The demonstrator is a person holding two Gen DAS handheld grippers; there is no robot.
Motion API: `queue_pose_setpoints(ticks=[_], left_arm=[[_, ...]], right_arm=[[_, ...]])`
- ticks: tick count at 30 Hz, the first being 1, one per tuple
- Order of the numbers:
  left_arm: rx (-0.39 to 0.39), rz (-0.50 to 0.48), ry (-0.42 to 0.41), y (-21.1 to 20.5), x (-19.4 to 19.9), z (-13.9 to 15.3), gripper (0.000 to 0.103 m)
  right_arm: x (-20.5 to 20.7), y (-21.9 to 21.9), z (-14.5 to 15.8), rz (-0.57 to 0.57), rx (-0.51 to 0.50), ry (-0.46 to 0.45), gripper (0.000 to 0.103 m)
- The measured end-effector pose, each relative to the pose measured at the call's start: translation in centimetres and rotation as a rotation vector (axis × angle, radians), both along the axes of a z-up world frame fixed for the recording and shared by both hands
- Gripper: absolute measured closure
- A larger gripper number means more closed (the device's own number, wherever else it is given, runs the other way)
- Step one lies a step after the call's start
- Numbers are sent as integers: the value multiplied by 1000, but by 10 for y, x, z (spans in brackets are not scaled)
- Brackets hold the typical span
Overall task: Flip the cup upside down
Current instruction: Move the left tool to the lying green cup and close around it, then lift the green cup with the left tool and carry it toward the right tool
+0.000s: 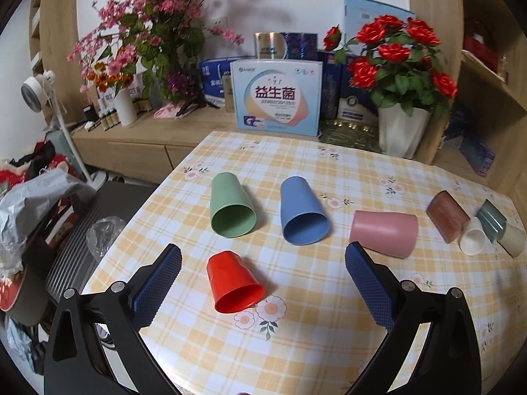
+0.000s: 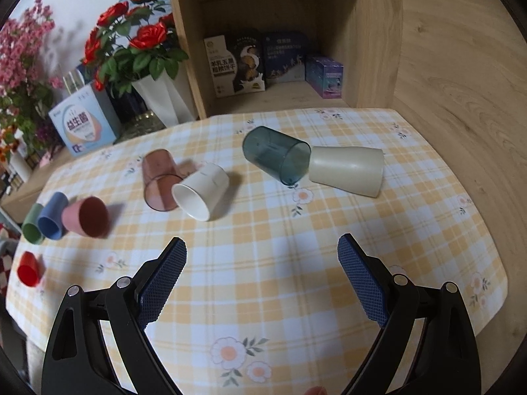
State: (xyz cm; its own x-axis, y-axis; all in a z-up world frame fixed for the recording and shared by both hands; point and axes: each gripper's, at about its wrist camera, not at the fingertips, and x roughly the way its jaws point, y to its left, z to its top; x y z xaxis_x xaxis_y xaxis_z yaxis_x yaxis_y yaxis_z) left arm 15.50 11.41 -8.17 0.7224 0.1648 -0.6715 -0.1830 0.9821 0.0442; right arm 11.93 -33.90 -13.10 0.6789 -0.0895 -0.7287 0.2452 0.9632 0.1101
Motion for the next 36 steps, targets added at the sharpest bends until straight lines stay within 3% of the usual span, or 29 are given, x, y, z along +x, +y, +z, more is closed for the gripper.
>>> queue_pose_setpoints(ticks=[4,9,13,18,23,27,29,36], left_arm=[[-59,21,40,21,22,-3,7],[-174,62,136,71,78,-10,18],[-316,82,254,107,136,-33,18],[-420,111,353,132,195,-63,19],[-423,121,494,139,222,-102,20],[-466,126,532,144,229,-117,29],[-441,133,540,144,231,-121,41],[-495,138,560,147,239,-129,40]], right_arm=[[2,-5,-4,-7,21,15,13],[7,-13,-9,-16,49,26,13],[11,-14,-14,-21,57,45,13],[16,-10,-20,-13,52,76,13],[22,-10,-21,-13,35,90,13],[29,-7,-24,-6,23,105,13],[33,-6,-26,0,22,115,13],[40,4,-34,21,30,129,13]])
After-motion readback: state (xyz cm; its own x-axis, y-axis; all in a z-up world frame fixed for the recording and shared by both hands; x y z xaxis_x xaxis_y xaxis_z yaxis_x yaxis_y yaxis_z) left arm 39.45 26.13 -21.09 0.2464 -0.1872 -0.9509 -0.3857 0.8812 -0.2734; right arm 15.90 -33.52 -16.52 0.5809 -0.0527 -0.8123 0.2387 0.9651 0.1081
